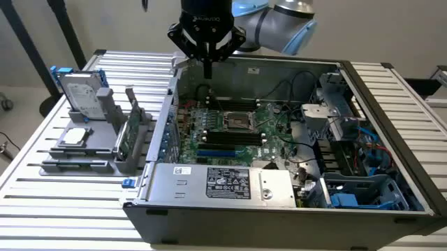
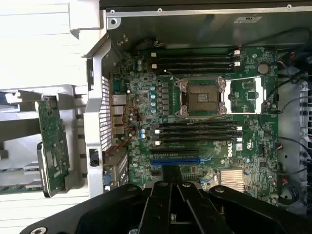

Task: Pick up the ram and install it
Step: 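Reach for the ram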

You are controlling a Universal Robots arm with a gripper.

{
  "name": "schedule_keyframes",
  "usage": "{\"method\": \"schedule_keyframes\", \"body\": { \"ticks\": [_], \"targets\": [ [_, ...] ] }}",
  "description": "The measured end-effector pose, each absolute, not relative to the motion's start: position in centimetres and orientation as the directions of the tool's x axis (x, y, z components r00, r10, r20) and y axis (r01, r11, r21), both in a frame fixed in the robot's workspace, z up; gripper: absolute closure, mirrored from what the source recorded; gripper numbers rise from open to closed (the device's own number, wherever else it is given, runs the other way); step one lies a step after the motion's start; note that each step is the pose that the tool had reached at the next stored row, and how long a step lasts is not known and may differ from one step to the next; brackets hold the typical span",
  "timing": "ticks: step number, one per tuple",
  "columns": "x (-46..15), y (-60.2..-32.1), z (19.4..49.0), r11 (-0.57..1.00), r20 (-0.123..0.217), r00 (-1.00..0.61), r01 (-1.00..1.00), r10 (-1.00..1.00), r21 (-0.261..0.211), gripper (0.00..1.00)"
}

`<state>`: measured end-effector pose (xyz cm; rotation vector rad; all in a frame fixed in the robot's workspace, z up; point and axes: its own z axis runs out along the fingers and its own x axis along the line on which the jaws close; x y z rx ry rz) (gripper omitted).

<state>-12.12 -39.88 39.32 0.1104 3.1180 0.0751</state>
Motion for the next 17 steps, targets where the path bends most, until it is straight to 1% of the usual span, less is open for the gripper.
{"method": "schedule_keyframes", "body": {
  "ticks": [14, 17],
  "targets": [
    [-12.14, -39.9, 39.34, 0.996, -0.019, -0.997, 0.07, 0.071, 0.049, 0.89],
    [-12.88, -40.36, 39.3, 0.996, -0.019, -0.997, 0.07, 0.071, 0.049, 0.89]
  ]
}}
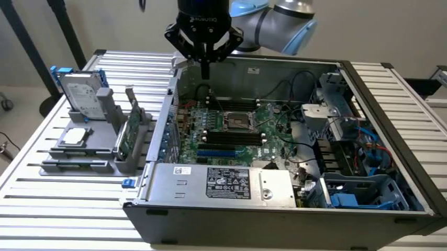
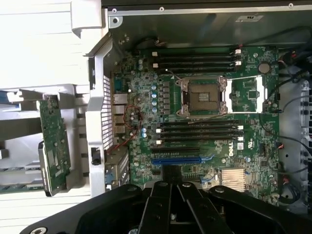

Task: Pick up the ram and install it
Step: 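Reach for the ram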

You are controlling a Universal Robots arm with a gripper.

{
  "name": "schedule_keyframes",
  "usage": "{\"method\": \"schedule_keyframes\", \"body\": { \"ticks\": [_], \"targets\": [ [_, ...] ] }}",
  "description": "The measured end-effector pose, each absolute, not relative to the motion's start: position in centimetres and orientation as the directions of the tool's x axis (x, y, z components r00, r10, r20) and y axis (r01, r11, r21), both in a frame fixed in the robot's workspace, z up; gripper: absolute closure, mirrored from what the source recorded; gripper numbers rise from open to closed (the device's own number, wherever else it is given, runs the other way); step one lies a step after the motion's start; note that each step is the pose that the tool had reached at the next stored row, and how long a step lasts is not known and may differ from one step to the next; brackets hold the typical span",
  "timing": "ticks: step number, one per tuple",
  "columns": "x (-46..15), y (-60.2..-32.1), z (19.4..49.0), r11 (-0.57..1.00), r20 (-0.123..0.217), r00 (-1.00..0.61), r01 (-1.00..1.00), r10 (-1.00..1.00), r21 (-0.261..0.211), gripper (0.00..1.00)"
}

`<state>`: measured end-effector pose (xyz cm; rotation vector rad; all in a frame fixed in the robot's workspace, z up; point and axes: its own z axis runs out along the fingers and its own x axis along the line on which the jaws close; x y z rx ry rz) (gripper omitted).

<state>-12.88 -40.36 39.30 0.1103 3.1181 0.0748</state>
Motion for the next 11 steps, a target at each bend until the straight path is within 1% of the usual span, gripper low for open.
{"method": "schedule_keyframes", "body": {
  "ticks": [5, 11],
  "targets": [
    [-14.9, -41.2, 39.2, 0.996, -0.019, -0.997, 0.07, 0.071, 0.049, 0.89],
    [-17.6, -41.6, 39.0, 0.996, -0.019, -0.997, 0.07, 0.071, 0.049, 0.89]
  ]
}}
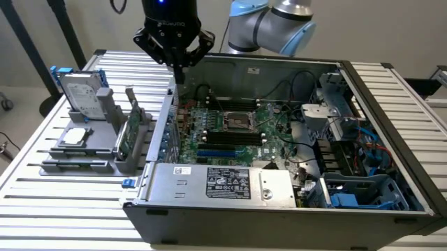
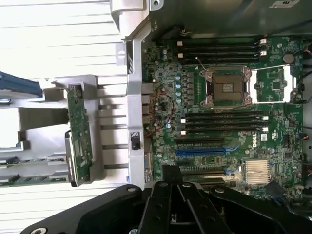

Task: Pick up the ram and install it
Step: 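Reach for the ram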

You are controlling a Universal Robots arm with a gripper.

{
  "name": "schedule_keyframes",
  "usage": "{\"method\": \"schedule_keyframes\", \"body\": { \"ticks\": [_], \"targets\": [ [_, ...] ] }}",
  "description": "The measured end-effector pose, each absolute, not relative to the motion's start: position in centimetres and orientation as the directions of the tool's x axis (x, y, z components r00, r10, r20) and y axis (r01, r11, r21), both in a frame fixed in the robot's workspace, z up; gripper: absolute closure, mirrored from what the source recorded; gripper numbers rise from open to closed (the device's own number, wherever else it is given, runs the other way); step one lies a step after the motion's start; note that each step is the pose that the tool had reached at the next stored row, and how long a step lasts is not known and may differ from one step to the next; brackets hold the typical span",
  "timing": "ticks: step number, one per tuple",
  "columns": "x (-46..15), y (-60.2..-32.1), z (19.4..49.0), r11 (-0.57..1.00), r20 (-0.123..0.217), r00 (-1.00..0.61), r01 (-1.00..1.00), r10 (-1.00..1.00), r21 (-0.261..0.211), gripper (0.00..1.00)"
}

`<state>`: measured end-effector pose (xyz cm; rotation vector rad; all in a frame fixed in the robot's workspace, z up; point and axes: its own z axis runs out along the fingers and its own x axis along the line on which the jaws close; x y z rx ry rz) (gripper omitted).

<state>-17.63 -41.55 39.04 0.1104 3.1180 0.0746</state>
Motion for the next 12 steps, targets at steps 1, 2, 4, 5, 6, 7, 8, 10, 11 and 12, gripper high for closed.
{"method": "schedule_keyframes", "body": {
  "ticks": [1, 2, 4, 5, 6, 7, 8, 10, 11, 12],
  "targets": [
    [-18.1, -41.6, 39.0, 0.996, -0.019, -0.997, 0.07, 0.071, 0.048, 0.89],
    [-18.5, -41.6, 39.0, 0.996, -0.019, -0.997, 0.07, 0.071, 0.048, 0.89],
    [-19.4, -41.6, 38.9, 0.996, -0.019, -0.997, 0.07, 0.071, 0.048, 0.89],
    [-19.9, -41.7, 38.9, 0.996, -0.019, -0.997, 0.07, 0.071, 0.047, 0.89],
    [-20.4, -41.7, 38.8, 0.996, -0.019, -0.997, 0.07, 0.071, 0.047, 0.89],
    [-20.8, -41.7, 38.8, 0.996, -0.019, -0.997, 0.07, 0.071, 0.046, 0.89],
    [-21.3, -41.7, 38.7, 0.997, -0.019, -0.997, 0.07, 0.071, 0.045, 0.89],
    [-22.2, -41.7, 38.6, 0.997, -0.019, -0.997, 0.07, 0.071, 0.043, 0.89],
    [-22.6, -41.7, 38.5, 0.997, -0.019, -0.997, 0.07, 0.071, 0.042, 0.89],
    [-23.1, -41.7, 38.4, 0.997, -0.02, -0.997, 0.07, 0.071, 0.041, 0.89]
  ]
}}
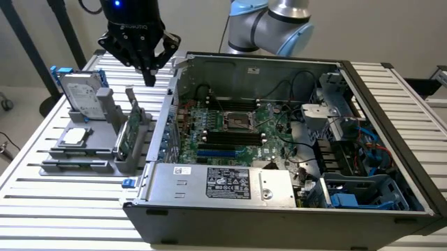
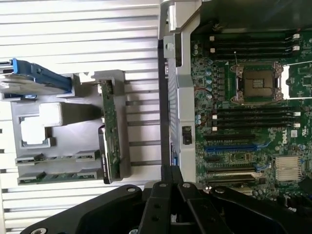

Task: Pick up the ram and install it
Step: 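Reach for the ram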

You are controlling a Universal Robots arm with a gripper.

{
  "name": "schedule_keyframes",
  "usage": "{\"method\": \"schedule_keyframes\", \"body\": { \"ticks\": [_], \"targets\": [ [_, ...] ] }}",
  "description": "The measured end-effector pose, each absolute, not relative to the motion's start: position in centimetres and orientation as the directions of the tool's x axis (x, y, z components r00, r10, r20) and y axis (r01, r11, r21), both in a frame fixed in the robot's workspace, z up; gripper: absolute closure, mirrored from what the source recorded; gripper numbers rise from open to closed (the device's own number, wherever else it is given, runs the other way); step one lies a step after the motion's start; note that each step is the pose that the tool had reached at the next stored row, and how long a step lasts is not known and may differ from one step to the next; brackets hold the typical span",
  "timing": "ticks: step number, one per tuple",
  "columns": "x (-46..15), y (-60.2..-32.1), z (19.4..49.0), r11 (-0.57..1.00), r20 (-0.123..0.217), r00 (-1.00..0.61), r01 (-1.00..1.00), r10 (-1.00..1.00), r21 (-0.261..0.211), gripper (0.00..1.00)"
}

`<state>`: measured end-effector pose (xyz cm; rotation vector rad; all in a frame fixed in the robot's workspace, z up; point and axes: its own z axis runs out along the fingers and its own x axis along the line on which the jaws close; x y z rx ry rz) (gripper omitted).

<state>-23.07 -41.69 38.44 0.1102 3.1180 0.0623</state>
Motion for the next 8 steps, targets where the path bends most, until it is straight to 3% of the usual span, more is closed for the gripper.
{"method": "schedule_keyframes", "body": {
  "ticks": [8],
  "targets": [
    [-26.7, -41.7, 37.8, 0.997, -0.02, -0.997, 0.07, 0.071, 0.031, 0.89]
  ]
}}
